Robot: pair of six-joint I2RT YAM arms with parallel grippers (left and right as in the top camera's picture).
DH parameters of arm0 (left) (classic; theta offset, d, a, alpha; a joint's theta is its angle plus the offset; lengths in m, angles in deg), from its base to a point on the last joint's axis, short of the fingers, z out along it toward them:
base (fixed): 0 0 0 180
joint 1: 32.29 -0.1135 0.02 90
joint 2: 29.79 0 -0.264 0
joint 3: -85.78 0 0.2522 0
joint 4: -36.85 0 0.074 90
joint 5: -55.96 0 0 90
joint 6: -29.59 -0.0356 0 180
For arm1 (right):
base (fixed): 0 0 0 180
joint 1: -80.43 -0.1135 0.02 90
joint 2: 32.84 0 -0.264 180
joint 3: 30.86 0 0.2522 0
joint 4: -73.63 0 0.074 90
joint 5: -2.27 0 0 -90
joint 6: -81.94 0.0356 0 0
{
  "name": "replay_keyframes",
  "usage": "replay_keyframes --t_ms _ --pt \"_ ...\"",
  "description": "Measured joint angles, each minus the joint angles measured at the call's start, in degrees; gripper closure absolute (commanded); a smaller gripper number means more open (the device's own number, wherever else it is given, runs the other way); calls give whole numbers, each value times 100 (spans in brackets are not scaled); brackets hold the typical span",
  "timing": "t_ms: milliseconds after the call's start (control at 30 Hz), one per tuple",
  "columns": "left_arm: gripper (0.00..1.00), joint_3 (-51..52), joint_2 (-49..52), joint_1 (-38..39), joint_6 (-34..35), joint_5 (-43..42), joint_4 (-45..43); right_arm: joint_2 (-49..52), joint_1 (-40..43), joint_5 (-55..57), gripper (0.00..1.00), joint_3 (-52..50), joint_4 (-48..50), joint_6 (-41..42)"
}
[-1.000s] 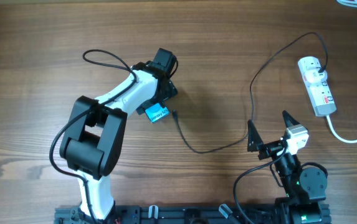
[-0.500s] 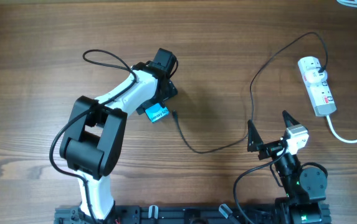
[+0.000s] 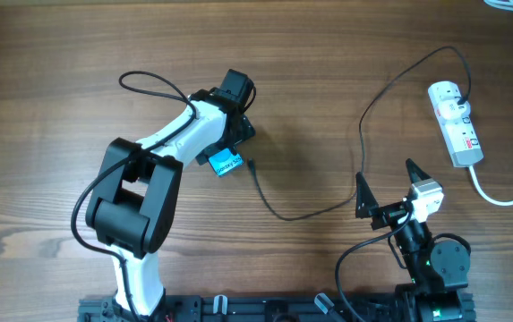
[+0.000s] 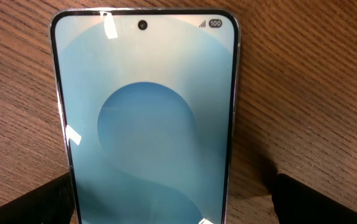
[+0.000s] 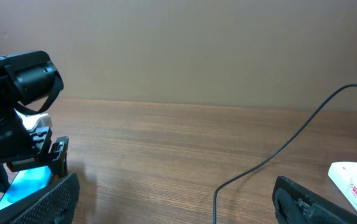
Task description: Plug charger to phone and switch on socket
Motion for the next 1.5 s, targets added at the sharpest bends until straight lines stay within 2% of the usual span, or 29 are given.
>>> replay_keyframes --t_ms 1500 --pt "0 0 0 0 0 0 0 0 0 2 0 0 0 0"
